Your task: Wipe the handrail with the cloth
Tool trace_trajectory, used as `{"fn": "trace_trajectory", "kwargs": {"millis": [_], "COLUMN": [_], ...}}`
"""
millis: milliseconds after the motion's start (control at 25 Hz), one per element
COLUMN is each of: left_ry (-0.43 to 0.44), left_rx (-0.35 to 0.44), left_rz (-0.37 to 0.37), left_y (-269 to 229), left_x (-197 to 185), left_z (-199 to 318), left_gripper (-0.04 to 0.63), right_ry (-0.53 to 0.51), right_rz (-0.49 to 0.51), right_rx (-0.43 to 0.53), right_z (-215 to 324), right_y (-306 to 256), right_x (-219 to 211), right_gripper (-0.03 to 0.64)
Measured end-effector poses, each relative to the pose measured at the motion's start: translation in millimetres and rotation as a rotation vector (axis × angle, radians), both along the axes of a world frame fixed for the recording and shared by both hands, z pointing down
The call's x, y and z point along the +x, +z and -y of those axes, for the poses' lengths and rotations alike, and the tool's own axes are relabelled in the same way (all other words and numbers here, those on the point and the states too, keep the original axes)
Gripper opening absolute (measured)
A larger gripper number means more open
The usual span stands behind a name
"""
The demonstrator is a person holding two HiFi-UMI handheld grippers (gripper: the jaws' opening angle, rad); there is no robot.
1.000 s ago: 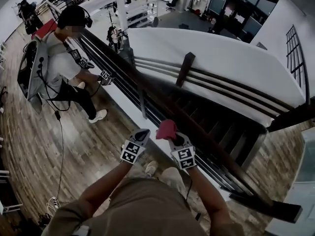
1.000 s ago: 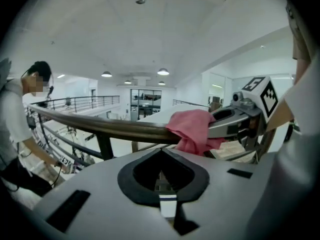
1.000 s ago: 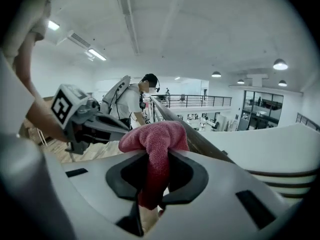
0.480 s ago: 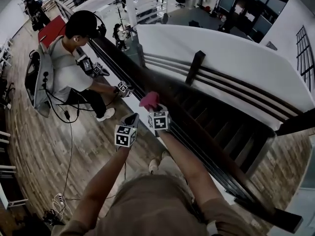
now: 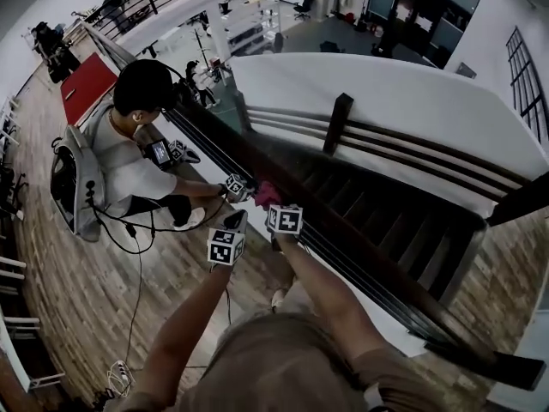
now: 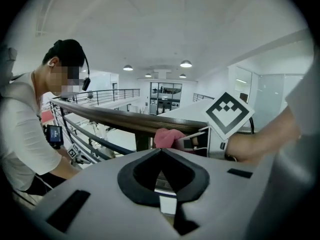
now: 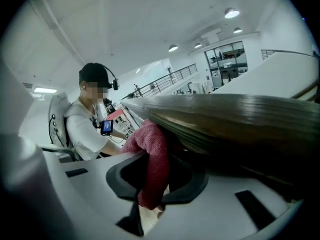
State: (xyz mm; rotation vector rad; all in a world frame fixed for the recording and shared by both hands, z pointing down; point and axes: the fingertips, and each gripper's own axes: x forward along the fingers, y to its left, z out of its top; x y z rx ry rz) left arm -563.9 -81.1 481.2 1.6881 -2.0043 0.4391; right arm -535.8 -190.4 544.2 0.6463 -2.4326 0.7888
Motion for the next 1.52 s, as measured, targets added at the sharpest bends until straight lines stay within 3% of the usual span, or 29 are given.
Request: {"fn": "trace_trajectory", "kwargs": {"millis": [160,440,680,920,1160,1520], "left_ry": [0.120,0.266,0.423,0.584,0.714,0.810], "left_rx": [-0.003,0.069,0.092,0.075,0.054,0.032], "left_rz": [-0.021,-0.072,-0.046,-0.060,-0.061,-0.040], "left_y": [3.0,-10.0,-14.4,8.5,-11.1,-26.7], "left_x": [33.3,94.2,148.7,243.5,351.4,525.9], "left_z": [-4.9,10.2,26.3,32.6,24.1,26.0], "left_gripper": [0.017,0.017,0.017,0.017,0.017,0.017], "right_ry": [0.119,0.260,0.323,0.418,0.531,0.648], "right_rz": [0.082,0.111,0.086,0.061,0.037,-0.019], "right_rx": [-0.120,-0.152,-0.142,-0.107,-0.084,-0.047], "right_z": [-13.0,-20.3,-24.8,-26.2,-42.8,-49.1], "right_y": [-17.1,-31.5,-40.1,-22.4,-42.1,-37.5], "right_x": [52.2,145.5,226.8,336.5,456.5,665.7], "right_gripper": [0.072,0.072,0.072,0.072,0.072,0.072]}}
